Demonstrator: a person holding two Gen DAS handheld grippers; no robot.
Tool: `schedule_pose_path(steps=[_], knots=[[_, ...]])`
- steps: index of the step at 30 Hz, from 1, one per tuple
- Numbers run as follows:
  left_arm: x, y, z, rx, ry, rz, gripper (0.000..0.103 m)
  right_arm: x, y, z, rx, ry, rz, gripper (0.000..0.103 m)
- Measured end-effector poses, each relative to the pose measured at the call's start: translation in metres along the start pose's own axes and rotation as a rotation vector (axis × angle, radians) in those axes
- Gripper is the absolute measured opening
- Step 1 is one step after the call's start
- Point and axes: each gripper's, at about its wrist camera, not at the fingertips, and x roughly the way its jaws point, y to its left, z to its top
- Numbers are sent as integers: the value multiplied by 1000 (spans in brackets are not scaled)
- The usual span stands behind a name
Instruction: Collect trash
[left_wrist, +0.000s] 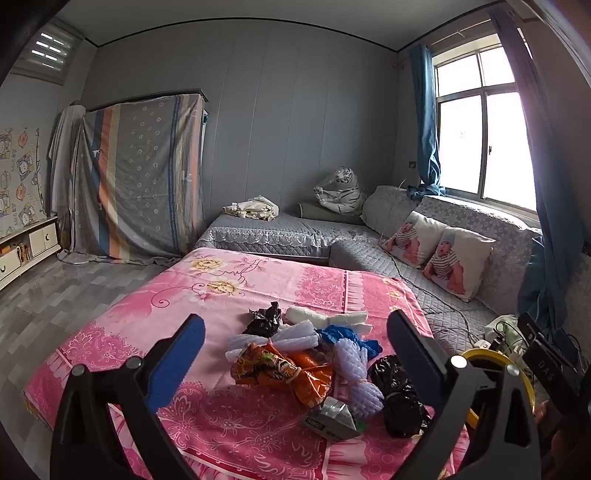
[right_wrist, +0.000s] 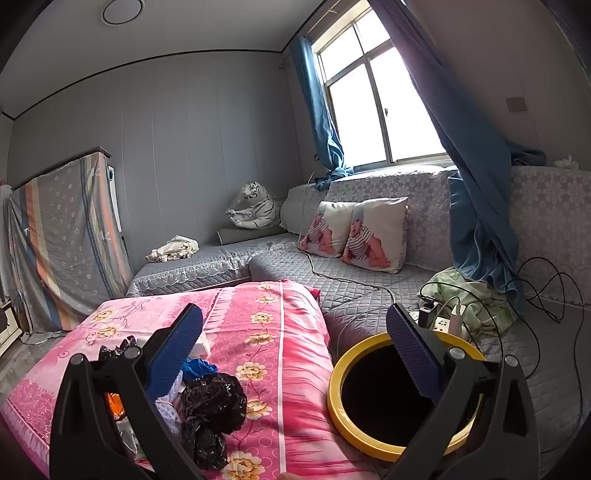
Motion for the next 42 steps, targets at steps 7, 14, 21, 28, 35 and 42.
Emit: schedule_pose_path(steps=[7, 14, 21, 28, 35, 42], knots=[[-1, -1, 1, 6, -1, 3, 95, 2, 2, -3, 3, 2, 3, 95], [-1, -5, 0, 19, -2, 3, 95, 7, -4, -7, 14, 10, 10, 95], [0, -8, -2, 31, -2, 2, 95, 7, -6, -9, 27, 17, 15, 95], [2, -8, -4, 32, 5, 2, 95, 8, -9, -8, 32, 22, 18, 95], [2, -8, -4, 32, 4, 3, 95, 8, -8, -9, 32, 24, 18, 95], [3, -8, -5, 32, 6, 2, 95, 9, -8, -10, 32, 26, 18, 95]])
